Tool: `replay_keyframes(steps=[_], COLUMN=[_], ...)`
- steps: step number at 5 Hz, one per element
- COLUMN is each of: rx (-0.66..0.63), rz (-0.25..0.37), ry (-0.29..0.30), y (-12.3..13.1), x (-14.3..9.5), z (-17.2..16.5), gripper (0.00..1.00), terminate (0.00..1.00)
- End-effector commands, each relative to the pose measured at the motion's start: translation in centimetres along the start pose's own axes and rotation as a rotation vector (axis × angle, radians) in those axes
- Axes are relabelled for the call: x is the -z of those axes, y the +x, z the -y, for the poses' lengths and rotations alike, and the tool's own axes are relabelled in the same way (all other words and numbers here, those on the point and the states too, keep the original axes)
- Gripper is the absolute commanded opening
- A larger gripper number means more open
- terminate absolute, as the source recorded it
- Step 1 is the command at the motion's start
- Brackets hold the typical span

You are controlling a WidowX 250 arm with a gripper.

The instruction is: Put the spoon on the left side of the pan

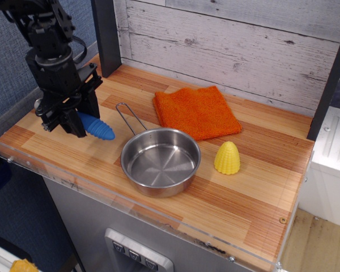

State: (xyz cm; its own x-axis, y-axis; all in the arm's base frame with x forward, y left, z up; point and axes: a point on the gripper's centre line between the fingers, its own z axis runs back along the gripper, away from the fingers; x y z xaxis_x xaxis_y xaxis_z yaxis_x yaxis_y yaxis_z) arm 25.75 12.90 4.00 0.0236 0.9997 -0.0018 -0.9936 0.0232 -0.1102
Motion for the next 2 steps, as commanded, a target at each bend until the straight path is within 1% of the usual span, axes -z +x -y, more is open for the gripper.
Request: replay_keyframes(steps=[1, 2], rx=[0.01, 0.004], rz=[0.011, 0.008], ry=[-0.051, -0.054], y=[-0.5, -0.7], x=[1.3, 2.5], z=[0.7, 0.9], gripper=[0.0, 0.0], terminate=[0.0, 0.0])
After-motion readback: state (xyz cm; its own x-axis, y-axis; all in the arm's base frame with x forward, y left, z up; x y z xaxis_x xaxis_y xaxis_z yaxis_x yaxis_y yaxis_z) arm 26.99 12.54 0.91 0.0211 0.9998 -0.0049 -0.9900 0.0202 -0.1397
